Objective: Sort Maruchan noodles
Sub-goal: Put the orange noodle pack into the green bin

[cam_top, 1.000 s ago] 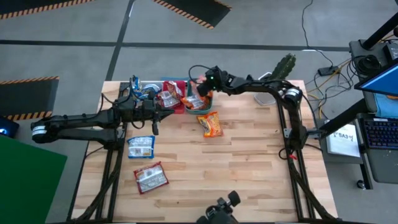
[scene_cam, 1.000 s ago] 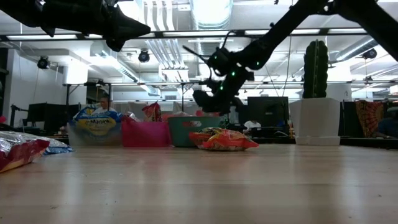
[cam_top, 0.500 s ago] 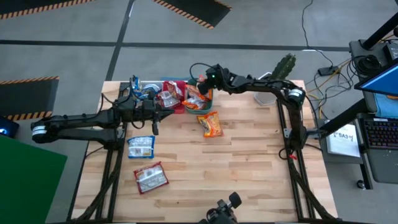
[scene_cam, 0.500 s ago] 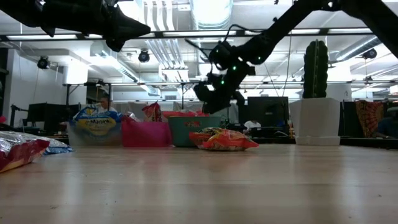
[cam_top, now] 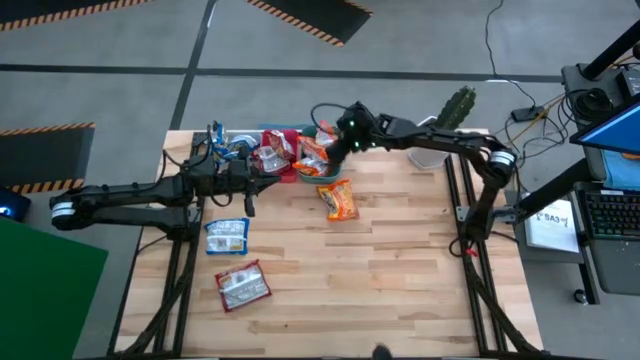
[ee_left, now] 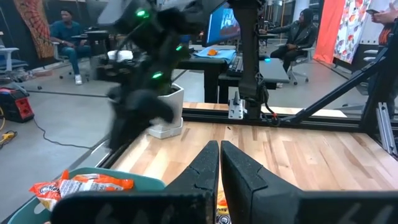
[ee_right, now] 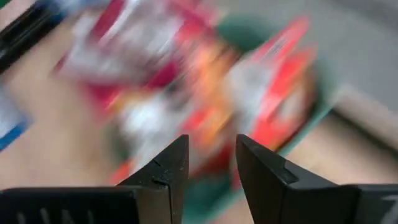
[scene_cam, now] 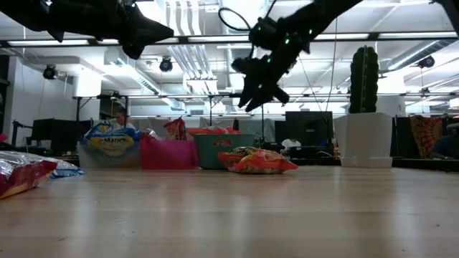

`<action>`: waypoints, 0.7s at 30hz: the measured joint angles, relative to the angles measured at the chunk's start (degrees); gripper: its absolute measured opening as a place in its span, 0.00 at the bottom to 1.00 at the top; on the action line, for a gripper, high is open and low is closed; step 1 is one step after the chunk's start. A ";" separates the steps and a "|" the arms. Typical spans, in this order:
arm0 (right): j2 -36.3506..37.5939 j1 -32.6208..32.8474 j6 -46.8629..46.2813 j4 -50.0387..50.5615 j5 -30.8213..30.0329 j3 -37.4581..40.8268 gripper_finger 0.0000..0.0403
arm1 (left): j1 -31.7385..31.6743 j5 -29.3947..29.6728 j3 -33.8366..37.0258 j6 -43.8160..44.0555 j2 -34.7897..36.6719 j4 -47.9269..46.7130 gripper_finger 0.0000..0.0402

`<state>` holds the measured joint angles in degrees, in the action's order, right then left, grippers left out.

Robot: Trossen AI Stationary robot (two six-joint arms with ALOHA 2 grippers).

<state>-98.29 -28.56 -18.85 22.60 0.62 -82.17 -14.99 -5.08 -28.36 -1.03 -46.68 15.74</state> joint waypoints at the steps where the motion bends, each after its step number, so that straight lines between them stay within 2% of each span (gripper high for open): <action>1: 0.75 0.80 -0.61 2.90 2.91 0.02 0.30 | -0.01 0.00 0.00 0.11 0.00 -0.01 0.00; 3: 1.86 3.19 -0.76 7.97 6.98 0.68 0.30 | 0.01 0.00 0.00 0.41 -0.03 0.01 0.00; 8: 2.66 11.63 -2.65 12.72 7.18 4.70 0.27 | 0.00 0.00 0.00 1.60 -0.07 0.01 0.00; 10: 2.29 14.95 -4.43 12.53 4.39 6.54 0.26 | -0.01 0.00 0.00 1.78 -0.07 0.01 0.00; 14: 0.56 20.04 -9.72 13.63 -5.80 8.65 0.25 | -0.01 0.00 0.00 2.50 -0.07 0.07 0.00; 21: 0.60 23.38 -14.63 10.66 -15.43 8.74 0.39 | 0.01 -0.02 0.00 3.36 -0.11 0.96 0.00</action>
<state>-97.69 -5.17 -33.48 33.26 -14.81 -73.43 -14.98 -5.10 -28.36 2.33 -46.78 16.70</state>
